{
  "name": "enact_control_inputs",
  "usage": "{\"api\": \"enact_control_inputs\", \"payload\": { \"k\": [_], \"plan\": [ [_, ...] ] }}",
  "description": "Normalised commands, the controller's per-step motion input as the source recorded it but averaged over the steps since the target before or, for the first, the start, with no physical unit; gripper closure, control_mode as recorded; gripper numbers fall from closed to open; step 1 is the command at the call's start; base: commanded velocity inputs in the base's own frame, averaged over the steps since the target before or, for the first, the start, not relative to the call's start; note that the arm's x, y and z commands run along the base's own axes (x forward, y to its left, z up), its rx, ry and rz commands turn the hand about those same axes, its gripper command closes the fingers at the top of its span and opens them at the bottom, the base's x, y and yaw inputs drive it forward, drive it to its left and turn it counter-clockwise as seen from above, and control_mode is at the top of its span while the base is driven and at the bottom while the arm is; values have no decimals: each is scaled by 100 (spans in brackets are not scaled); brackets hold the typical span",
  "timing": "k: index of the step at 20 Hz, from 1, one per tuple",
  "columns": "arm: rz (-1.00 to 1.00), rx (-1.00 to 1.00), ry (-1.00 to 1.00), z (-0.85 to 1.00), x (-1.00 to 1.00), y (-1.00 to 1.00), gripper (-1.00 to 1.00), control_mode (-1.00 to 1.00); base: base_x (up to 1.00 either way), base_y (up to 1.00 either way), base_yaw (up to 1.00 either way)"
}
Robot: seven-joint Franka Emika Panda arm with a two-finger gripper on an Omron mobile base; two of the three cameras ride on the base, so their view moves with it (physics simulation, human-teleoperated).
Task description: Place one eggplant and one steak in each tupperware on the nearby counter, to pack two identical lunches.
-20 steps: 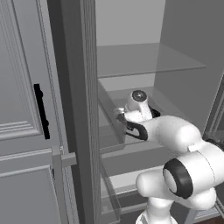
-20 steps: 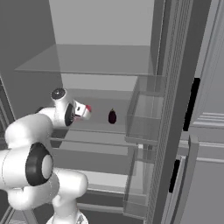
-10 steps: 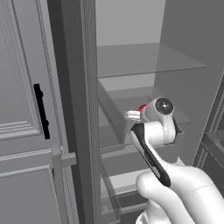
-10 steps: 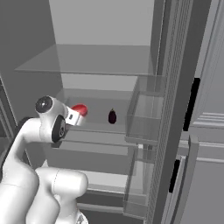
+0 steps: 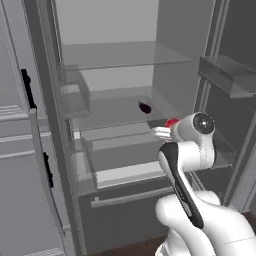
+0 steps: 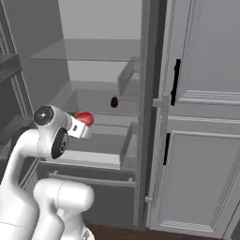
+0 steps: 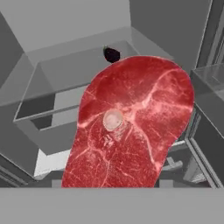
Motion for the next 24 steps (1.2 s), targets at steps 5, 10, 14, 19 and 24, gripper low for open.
{"api": "enact_control_inputs", "payload": {
  "k": [5,10,14,19,24],
  "plan": [
    [0,0,0,0,0,0,100,100,-100,-20,6],
    [0,0,0,0,0,0,100,100,-100,-35,2],
    [0,0,0,0,0,0,100,100,-100,-39,-22],
    [0,0,0,0,0,0,100,100,-60,-29,-75],
    [0,0,0,0,0,0,100,100,-9,-1,-97]
  ]
}}
